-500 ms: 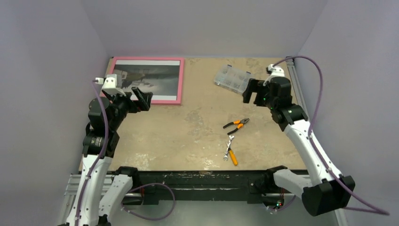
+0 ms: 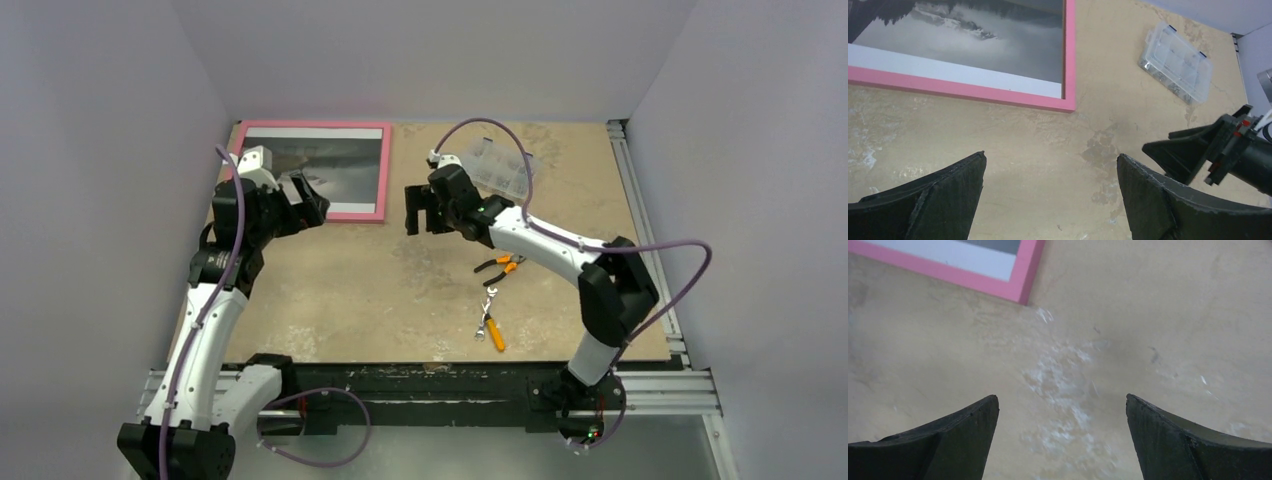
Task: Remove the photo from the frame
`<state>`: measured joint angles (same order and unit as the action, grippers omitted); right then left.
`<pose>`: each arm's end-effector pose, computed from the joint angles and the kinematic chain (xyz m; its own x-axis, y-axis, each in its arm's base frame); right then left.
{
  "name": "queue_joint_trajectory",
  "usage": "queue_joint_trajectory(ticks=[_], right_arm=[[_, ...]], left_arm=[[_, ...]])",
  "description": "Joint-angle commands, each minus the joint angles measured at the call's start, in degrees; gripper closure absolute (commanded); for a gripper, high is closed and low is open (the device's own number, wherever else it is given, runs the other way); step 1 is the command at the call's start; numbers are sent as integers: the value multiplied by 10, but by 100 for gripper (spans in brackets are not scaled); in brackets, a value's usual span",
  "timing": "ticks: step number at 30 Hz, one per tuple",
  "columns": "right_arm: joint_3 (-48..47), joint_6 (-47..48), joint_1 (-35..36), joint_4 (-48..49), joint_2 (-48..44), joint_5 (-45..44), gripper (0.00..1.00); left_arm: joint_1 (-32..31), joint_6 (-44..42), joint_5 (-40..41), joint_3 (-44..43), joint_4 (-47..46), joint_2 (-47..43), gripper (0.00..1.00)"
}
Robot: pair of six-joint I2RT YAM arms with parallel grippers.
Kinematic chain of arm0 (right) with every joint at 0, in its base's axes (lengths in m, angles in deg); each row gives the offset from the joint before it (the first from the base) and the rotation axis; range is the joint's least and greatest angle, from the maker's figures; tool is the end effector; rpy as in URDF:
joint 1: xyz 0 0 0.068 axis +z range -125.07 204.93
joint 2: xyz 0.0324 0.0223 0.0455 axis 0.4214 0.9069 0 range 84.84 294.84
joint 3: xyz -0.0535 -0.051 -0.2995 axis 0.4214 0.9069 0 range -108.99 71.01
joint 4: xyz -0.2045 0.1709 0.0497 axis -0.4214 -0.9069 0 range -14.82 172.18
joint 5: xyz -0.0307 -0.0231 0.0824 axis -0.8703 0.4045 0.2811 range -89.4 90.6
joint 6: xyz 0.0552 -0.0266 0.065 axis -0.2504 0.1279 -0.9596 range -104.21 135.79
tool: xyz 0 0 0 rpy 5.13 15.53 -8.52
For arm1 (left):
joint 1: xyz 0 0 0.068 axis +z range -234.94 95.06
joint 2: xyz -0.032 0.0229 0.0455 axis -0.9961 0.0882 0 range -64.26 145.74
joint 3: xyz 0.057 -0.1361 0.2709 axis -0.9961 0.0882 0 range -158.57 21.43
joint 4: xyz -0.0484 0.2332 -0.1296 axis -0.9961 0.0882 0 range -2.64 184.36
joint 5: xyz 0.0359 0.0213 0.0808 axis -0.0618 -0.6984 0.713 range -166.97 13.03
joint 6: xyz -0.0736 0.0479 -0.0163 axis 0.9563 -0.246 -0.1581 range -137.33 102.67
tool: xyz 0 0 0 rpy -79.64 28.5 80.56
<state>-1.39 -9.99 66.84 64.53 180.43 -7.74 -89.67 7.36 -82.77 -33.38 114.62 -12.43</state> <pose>0.3226 0.2741 0.2675 -0.6901 -0.0413 -0.7226 -0.3101 0.9190 0.2436 0.2243 -0.0266 0.3601 -0.4451 -0.3801 -0.8108 -0.0134 0.9081 -0.4184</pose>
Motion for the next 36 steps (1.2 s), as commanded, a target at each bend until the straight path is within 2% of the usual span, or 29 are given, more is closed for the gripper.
queue_joint_trajectory(ticks=[1,13,22,28,36], right_arm=[[-94,-112,-1,77,73,-13,4],[-270,-175,0,112,297,5,13],[-316,-193,0,86,367,-26,24],[-351,-198,5,59,403,-30,32],[-395,-201,25,-14,435,-87,47]], left_arm=[[16,30,-28,-26,-7,18,0],[47,93,-133,-22,-32,96,1],[82,134,-211,-19,-57,159,1],[86,140,-224,-19,-60,171,1],[87,154,-230,-15,-61,179,1]])
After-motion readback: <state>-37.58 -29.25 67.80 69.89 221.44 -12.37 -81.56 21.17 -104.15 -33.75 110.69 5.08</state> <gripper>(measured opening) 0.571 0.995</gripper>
